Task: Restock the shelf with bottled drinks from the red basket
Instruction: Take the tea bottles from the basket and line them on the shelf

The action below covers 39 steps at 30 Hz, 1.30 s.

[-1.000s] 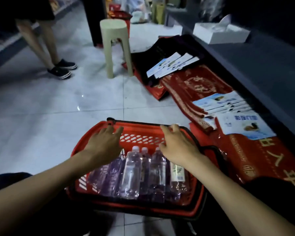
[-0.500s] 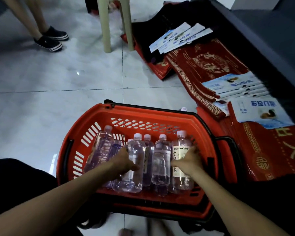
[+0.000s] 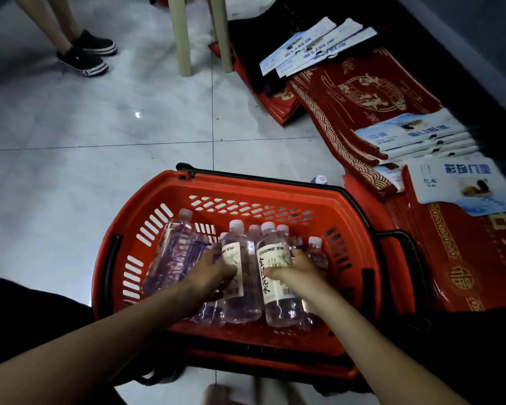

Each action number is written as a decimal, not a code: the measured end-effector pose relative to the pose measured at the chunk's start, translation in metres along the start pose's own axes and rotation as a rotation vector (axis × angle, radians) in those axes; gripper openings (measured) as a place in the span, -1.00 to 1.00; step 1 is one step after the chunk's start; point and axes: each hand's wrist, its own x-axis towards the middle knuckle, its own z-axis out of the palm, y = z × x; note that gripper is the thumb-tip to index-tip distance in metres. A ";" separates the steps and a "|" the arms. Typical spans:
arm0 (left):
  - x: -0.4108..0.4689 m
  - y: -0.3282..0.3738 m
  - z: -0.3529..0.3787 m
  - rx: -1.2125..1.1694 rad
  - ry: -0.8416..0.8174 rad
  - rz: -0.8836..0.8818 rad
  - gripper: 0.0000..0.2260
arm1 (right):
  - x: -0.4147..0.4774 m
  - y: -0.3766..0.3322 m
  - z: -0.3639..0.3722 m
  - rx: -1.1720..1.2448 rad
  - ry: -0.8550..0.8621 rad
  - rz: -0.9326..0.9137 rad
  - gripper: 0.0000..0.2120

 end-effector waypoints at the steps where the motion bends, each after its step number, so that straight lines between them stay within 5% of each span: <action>1: -0.002 0.000 -0.001 0.014 -0.035 0.000 -0.72 | 0.000 -0.001 0.000 -0.003 0.005 -0.010 -0.15; 5: -0.007 0.002 0.007 -0.016 -0.111 -0.040 -0.64 | -0.002 0.004 0.005 -0.032 -0.056 -0.012 -0.08; 9: -0.003 0.005 0.016 -0.024 -0.069 -0.039 -0.40 | -0.008 0.004 -0.003 -0.003 -0.075 0.010 -0.49; 11: 0.001 0.007 0.014 0.011 -0.109 -0.063 -0.47 | -0.008 0.005 -0.007 0.046 -0.089 0.020 -0.42; 14: -0.001 0.006 0.011 -0.012 -0.191 -0.094 -0.56 | -0.007 0.008 -0.008 0.070 -0.077 0.023 -0.07; 17: -0.003 0.007 0.012 -0.069 -0.210 -0.041 -0.44 | -0.006 0.014 -0.014 0.151 -0.099 0.002 -0.24; 22: -0.016 0.029 0.014 -0.096 -0.195 0.172 -0.29 | -0.021 0.002 -0.032 0.293 -0.073 -0.123 -0.40; 30: -0.080 0.097 0.038 -0.080 -0.184 0.604 -0.18 | -0.109 -0.043 -0.088 0.407 0.136 -0.434 -0.41; 39: -0.218 0.222 0.143 0.010 -0.447 1.065 -0.24 | -0.304 -0.072 -0.200 0.397 0.684 -0.761 -0.38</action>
